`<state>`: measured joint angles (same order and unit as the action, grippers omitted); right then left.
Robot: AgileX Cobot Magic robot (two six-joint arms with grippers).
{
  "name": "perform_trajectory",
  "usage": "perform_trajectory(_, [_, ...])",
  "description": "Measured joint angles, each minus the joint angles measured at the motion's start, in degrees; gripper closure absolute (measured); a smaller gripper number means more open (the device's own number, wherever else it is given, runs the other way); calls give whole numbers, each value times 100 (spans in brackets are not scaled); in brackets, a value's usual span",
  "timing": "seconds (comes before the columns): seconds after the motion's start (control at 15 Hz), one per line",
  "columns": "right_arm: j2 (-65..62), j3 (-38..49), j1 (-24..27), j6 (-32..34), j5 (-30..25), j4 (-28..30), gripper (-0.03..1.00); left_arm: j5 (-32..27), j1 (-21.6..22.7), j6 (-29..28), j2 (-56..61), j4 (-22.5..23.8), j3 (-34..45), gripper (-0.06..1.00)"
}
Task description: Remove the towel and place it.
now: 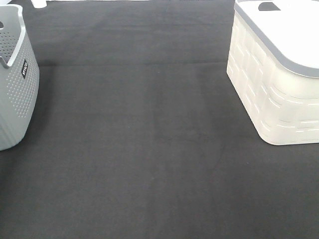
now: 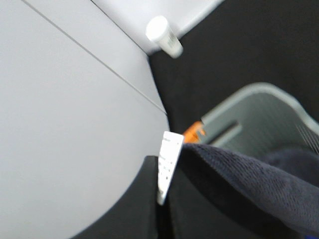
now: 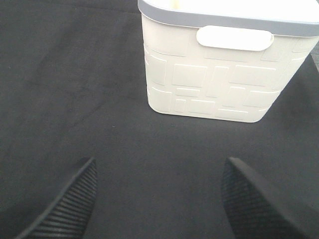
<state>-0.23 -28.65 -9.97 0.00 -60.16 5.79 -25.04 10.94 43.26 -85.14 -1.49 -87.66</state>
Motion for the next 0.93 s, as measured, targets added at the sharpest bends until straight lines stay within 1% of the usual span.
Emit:
perform_trajectory(0.07, [0, 0, 0, 0, 0, 0, 27, 218, 0, 0, 223, -69, 0, 94])
perform_trajectory(0.13, [0, 0, 0, 0, 0, 0, 27, 768, 0, -6, 607, -252, 0, 94])
perform_trajectory(0.2, [0, 0, 0, 0, 0, 0, 27, 1020, 0, -6, 751, -413, 0, 94])
perform_trajectory(0.27, [0, 0, 0, 0, 0, 0, 27, 1020, 0, -6, 751, -413, 0, 94])
perform_trajectory(0.33, [0, 0, 0, 0, 0, 0, 27, 1369, -80, -11, 917, -670, -23, 94])
perform_trajectory(0.4, [0, 0, 0, 0, 0, 0, 27, 1415, -218, -17, 917, -716, -103, 94])
perform_trajectory(0.6, [0, 0, 0, 0, 0, 0, 27, 1432, -911, -23, 837, -756, -476, 94])
perform_trajectory(0.8, [0, 0, 0, 0, 0, 0, 27, 1444, -1793, -23, 527, -751, -945, 94])
perform_trajectory(0.87, [0, 0, 0, 0, 0, 0, 27, 1450, -1902, -23, 470, -745, -1014, 94])
perform_trajectory(0.93, [0, 0, 0, 0, 0, 0, 27, 1450, -2143, -23, 315, -693, -1146, 94])
